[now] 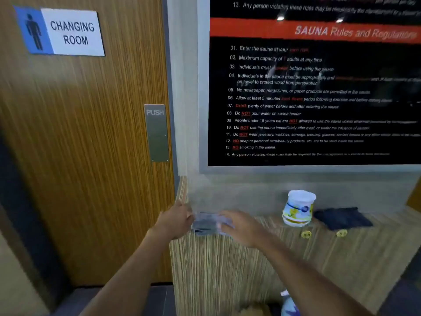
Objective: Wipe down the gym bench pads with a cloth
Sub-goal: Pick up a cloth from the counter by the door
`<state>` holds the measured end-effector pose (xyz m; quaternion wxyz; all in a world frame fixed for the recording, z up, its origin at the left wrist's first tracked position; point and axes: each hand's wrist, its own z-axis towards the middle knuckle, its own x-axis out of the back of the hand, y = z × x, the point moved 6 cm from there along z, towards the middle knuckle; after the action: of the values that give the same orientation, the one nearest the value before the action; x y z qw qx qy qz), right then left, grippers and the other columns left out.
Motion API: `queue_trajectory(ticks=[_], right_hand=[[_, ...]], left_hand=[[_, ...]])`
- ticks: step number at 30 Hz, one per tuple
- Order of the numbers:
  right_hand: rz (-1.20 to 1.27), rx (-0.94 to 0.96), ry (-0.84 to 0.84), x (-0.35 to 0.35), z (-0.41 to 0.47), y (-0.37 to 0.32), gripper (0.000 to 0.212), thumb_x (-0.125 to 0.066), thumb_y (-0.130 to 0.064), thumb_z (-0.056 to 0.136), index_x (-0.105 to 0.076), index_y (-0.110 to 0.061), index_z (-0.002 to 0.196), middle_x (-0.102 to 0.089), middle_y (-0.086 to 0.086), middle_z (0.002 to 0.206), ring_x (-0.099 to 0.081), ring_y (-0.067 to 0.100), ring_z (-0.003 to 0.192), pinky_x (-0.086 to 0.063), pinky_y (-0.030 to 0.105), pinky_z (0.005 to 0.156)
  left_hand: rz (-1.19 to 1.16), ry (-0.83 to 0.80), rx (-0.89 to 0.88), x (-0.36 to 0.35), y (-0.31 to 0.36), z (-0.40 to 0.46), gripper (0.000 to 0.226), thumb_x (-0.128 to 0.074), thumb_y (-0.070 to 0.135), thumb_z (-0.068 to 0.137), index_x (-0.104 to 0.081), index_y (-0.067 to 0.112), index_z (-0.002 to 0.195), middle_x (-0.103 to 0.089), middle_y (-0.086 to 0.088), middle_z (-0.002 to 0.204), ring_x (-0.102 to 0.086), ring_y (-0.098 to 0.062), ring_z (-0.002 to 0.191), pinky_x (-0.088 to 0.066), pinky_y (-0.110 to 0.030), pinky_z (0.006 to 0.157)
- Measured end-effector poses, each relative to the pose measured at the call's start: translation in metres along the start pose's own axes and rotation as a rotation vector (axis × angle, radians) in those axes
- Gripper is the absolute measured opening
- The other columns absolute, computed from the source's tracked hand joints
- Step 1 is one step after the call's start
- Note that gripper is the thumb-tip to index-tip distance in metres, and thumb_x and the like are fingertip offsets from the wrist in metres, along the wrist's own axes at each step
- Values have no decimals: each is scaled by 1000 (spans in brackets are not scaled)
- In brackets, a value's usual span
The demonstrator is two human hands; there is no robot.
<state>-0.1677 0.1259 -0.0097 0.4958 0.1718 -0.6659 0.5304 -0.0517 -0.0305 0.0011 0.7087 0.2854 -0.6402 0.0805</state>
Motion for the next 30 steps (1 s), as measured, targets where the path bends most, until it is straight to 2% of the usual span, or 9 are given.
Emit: queue_trajectory(ticks=[3,6,11,13,16,21,25,28,30], right_hand=[[-127,84,-2,-14,1,6,49,-52,-46,97,-47,-27,143,-48,-3,144,-47,19,131,-40,34,104],[-252,161,-27,-23,12,12,57,-51,-54,94,-40,-32,146,-41,-7,149,-41,16,136,-39,35,106],[-415,294,-132,-29,39,20,65,-46,-59,95,-28,-33,152,-24,-6,161,-22,16,147,-25,34,114],[-458,374,-169,-30,52,22,69,-44,-60,95,-24,-31,155,-20,-3,163,-20,18,148,-22,35,116],[-518,537,-187,-40,67,25,70,-40,-60,97,-22,-26,156,-21,0,163,-22,20,147,-24,39,118],[-603,722,-126,-54,78,32,67,-29,-60,101,-21,-23,156,-20,2,164,-30,19,142,-34,38,112],[-591,771,-138,-64,78,37,65,-27,-56,103,-13,-22,157,-10,2,166,-20,19,150,-28,38,116],[-607,799,-97,-68,77,38,60,-28,-45,106,-12,-20,157,-10,-1,166,-9,15,153,-24,34,118],[-617,817,-71,-70,76,39,59,-34,-37,106,-11,-19,157,-13,-2,165,-9,16,153,-23,34,120]], left_hand=[[21,69,28,-22,-11,4,32,-35,37,104,-49,20,128,-47,-7,134,-47,-32,129,-40,-49,105],[-16,104,44,-48,-26,15,35,-28,35,106,-45,24,134,-42,-3,144,-41,-29,137,-36,-47,109],[-15,107,68,-78,-49,34,71,-3,47,94,-26,19,155,-19,0,165,-13,-20,154,-20,-42,122],[-16,97,79,-82,-56,44,67,-1,46,100,-17,18,159,-9,0,168,-3,-17,156,-11,-41,126],[-5,74,43,-83,-57,58,56,-12,36,108,-5,16,160,1,0,168,8,-17,155,0,-40,127],[-20,57,-28,-88,-67,68,58,-12,41,106,-2,21,159,8,6,167,17,-10,152,6,-38,126],[1,87,-65,-91,-69,69,60,-11,43,104,-4,21,159,9,8,166,17,-8,152,11,-29,122],[-20,109,-61,-90,-69,69,61,-11,46,103,-8,21,159,4,7,166,13,-7,153,8,-30,122],[-31,127,-54,-89,-69,68,65,-9,48,101,-11,20,159,1,7,167,11,-7,153,6,-31,123]])
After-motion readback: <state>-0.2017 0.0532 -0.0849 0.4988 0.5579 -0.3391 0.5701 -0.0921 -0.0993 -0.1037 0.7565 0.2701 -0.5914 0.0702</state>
